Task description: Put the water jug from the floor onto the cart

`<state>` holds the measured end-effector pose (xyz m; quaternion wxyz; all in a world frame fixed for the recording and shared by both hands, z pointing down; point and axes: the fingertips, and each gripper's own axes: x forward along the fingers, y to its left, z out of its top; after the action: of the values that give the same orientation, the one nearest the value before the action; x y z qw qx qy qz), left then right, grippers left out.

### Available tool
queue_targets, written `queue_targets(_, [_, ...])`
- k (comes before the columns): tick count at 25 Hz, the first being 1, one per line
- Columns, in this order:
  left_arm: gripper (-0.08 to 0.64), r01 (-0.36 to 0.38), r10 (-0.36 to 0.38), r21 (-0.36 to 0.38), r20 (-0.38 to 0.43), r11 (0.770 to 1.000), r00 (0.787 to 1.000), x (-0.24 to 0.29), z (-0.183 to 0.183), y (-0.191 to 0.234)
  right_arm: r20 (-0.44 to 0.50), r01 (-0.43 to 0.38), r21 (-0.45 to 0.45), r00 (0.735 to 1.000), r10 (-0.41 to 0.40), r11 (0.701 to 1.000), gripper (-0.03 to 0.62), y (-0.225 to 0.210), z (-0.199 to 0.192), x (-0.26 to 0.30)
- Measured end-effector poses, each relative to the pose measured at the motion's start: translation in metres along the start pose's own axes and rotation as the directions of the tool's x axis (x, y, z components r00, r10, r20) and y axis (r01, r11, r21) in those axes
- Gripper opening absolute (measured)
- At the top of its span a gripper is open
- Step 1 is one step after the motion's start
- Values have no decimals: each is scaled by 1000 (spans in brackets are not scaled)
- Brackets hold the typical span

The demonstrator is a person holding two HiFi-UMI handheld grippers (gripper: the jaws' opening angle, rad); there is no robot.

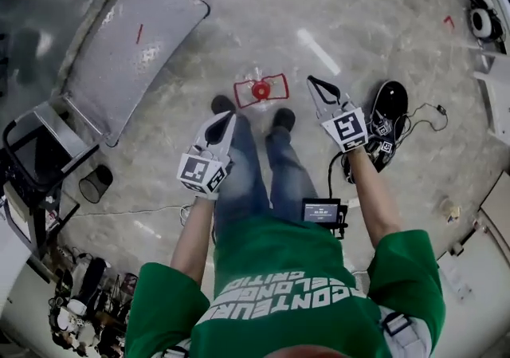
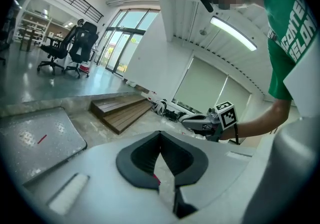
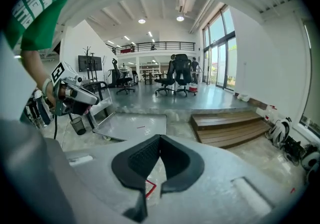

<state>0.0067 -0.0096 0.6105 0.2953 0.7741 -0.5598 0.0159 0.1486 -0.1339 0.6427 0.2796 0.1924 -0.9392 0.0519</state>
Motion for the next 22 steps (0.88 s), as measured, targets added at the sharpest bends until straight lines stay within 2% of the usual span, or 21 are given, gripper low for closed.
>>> queue_targets(5, [17,-1,-1,-27,-66,1000,998,32,-46,22,-58,-32,85,998,37,996,-6,4,-68,38])
queue_targets(11, [17,18,-22,-29,-138,999,990,60,-97,42,-149,-42,145,987,64,989,-6,17,-131,71])
queue_targets(18, [17,-41,25,-76,-202,996,979,79,-141,79,-245,9,229,968,48,973,-6,17,-182,96])
queue_targets(22, [19,-79,48,-103,-274,992,960,83,-178,98,-300,22,263,952,61,964,-6,25,-206,105])
